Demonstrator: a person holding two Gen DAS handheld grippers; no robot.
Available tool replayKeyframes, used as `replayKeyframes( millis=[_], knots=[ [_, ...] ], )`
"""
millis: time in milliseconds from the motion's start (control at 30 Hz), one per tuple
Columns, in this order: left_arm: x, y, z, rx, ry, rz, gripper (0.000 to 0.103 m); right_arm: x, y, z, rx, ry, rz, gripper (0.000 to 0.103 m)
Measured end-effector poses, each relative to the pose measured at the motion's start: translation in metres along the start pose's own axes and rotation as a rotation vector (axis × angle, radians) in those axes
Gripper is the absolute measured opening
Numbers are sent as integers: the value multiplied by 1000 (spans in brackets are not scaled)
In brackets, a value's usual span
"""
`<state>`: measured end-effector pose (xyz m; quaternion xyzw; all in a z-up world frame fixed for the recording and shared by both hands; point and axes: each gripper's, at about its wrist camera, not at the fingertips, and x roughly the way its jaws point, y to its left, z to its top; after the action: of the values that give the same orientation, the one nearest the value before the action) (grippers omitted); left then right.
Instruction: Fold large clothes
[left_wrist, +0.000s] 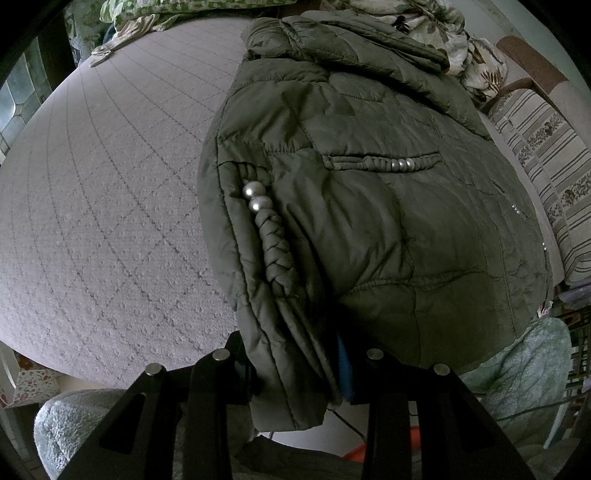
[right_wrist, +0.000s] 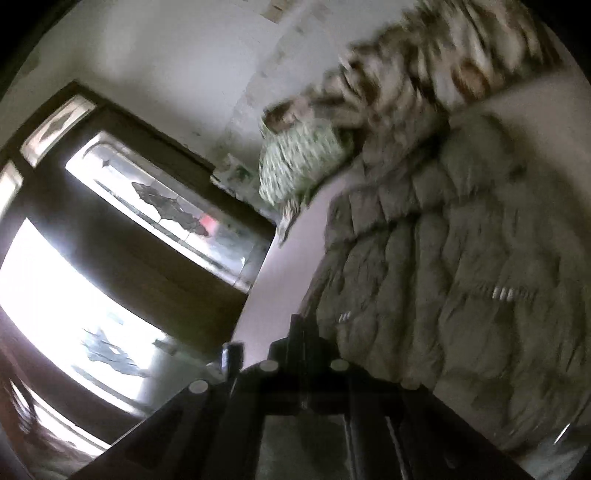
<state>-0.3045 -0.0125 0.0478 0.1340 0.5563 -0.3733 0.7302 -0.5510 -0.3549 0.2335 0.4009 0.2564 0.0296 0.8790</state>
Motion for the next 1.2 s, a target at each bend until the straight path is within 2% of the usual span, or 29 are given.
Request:
replayKeyframes(
  millis=[100,167,267,367,500,567,667,733,800,900,967,1067,1133,1200],
  knots=[
    [0,0,0,0,-1,0,36,-2,-3,1,27,-9,32,1],
    [0,0,0,-1,-1,-1,36,-6,-7,1,20,-14,164,1],
    [0,0,0,-3,-1,0,36,-9,-11,1,35,-7,259,2],
    [1,-1,0,-2,-1,2,36,-6,-12,0,58,14,284,2],
    [0,-1,0,-4,-3,2,37,-4,-18,-2,115,-1,331,2],
    [0,-1,0,-4,-2,1,37,0,-25,-2,176,37,372,2],
    [0,-1,0,-3,-3,1,37,5,-24,-2,169,67,292,2],
    [0,-1,0,-3,-3,0,37,10,-20,-4,151,101,306,2],
    [0,-1,0,-3,-3,1,37,12,-9,-6,82,113,253,2],
    [0,-1,0,-1,-3,2,37,11,15,-13,-114,86,57,2],
    [1,0,1,-3,-3,0,37,11,44,-27,-355,12,-202,2],
    [1,0,1,-1,-4,0,37,22,74,-52,-631,-60,-489,2],
    [1,0,1,-2,-3,0,38,31,82,-64,-705,-76,-599,2],
    [1,0,1,-3,-4,-2,38,41,82,-71,-715,-53,-655,2]
  ],
)
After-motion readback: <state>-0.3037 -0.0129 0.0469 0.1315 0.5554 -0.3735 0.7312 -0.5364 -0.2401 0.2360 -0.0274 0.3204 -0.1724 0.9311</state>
